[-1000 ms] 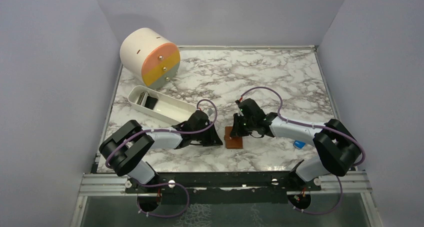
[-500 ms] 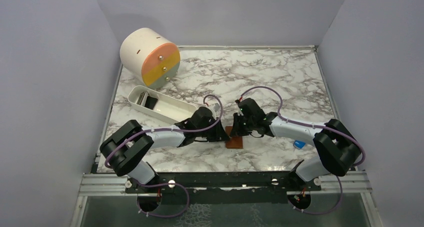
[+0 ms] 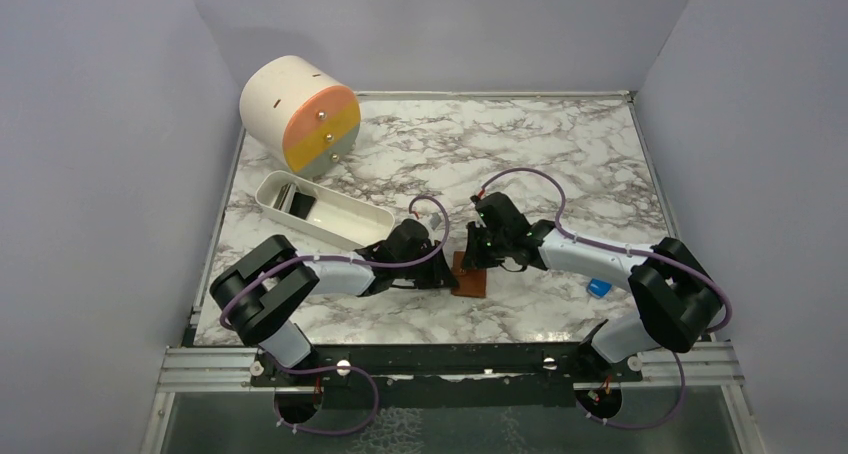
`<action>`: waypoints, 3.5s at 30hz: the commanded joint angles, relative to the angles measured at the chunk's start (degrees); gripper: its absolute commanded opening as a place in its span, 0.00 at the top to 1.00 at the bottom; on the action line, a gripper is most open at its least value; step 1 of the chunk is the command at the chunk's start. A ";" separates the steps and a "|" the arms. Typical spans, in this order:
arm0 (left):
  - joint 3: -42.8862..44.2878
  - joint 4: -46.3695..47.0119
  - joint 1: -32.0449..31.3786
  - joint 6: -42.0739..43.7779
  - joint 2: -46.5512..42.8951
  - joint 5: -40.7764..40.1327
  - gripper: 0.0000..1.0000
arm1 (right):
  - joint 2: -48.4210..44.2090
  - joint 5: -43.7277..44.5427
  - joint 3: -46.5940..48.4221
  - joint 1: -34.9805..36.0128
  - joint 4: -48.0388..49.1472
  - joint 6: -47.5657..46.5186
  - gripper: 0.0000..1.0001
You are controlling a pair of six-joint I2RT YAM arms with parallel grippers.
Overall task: Put the credit cards into the card holder
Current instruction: Close the card holder at the center of the board.
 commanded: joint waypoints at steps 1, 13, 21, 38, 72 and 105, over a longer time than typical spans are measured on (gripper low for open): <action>-1.09 0.88 -0.37 0.65 1.52 -1.71 0.89 | -0.70 3.22 1.05 0.30 -1.09 -1.21 0.99; -1.42 0.84 -0.47 0.19 1.98 -1.95 0.88 | -0.17 4.20 -1.29 0.30 -0.52 -0.68 0.99; -1.43 0.86 -0.44 -0.19 2.33 -1.99 0.88 | -0.51 4.11 -3.07 0.30 -0.07 -0.08 0.99; -0.81 0.84 -0.47 -5.13 -1.44 -3.68 0.87 | -1.35 3.84 -5.90 0.30 2.22 -0.07 0.99; 5.60 0.05 -0.49 -2.84 5.56 -5.87 0.99 | -1.98 2.03 -8.19 0.30 4.04 0.99 0.99; 15.63 -23.28 -3.58 5.56 11.54 -14.59 1.00 | -6.05 -0.74 -18.54 0.28 3.91 1.56 0.95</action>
